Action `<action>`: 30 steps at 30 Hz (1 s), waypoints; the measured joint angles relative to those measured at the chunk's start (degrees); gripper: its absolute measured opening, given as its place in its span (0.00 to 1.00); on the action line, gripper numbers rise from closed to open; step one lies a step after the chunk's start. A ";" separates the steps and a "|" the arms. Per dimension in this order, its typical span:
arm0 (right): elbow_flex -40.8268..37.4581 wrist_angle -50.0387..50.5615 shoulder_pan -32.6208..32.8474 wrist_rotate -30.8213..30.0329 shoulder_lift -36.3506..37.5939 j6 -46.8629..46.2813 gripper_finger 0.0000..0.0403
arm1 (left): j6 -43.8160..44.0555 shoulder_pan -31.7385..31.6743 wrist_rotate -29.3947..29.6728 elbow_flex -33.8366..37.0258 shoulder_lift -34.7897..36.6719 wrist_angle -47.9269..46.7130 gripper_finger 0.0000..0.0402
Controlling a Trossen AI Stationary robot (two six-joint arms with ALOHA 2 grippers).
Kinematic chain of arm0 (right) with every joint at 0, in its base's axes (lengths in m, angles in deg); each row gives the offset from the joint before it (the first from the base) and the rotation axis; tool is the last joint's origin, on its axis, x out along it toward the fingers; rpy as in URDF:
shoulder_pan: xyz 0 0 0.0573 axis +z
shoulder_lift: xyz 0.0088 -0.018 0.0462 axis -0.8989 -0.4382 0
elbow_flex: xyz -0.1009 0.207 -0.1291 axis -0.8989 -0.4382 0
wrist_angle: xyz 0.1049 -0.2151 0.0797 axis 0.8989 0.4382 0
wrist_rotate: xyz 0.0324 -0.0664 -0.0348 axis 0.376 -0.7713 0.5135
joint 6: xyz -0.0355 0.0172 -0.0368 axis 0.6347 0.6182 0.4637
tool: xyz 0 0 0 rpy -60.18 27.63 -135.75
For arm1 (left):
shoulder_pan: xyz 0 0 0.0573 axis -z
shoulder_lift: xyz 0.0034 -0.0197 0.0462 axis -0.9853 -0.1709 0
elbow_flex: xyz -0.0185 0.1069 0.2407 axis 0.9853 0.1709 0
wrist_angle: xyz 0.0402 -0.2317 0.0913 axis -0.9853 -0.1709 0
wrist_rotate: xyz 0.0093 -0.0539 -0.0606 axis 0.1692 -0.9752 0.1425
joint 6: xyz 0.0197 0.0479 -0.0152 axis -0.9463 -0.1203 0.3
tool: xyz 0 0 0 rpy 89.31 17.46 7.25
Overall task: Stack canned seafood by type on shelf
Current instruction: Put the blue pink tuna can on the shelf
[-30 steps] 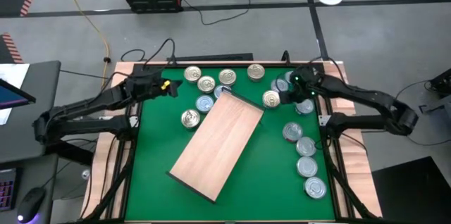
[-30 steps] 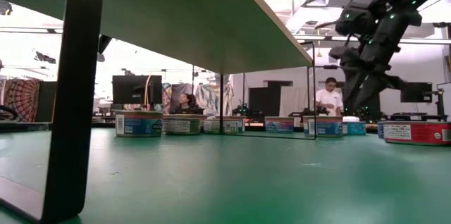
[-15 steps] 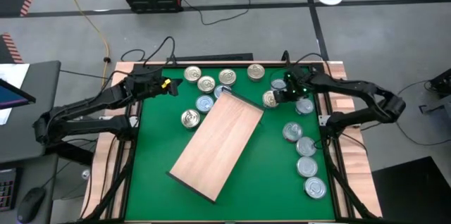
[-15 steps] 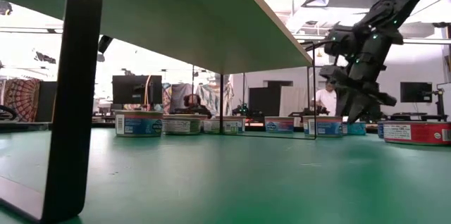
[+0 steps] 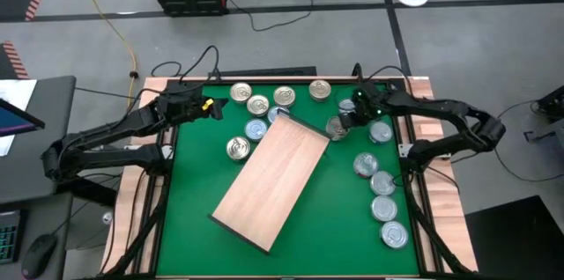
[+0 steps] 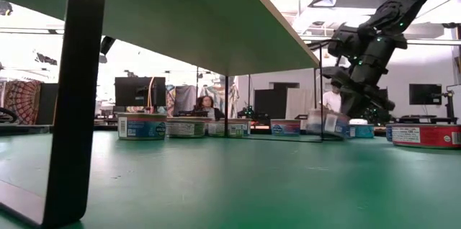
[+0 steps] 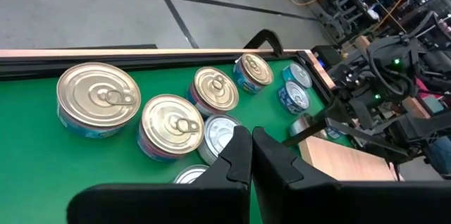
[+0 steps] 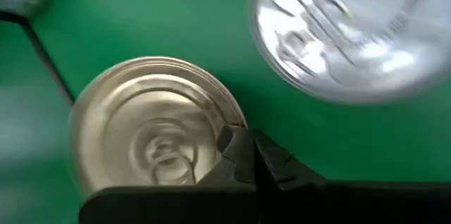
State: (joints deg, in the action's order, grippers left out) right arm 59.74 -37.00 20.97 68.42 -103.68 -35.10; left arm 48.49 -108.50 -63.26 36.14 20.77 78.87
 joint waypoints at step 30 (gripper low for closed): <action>3.14 13.15 -0.66 2.42 9.53 7.89 0.31 | -0.82 0.00 2.29 0.04 -0.02 0.85 0.00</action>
State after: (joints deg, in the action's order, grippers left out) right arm 62.89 -23.85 20.32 70.84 -94.14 -27.21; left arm 47.67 -108.50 -60.96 36.19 20.75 79.72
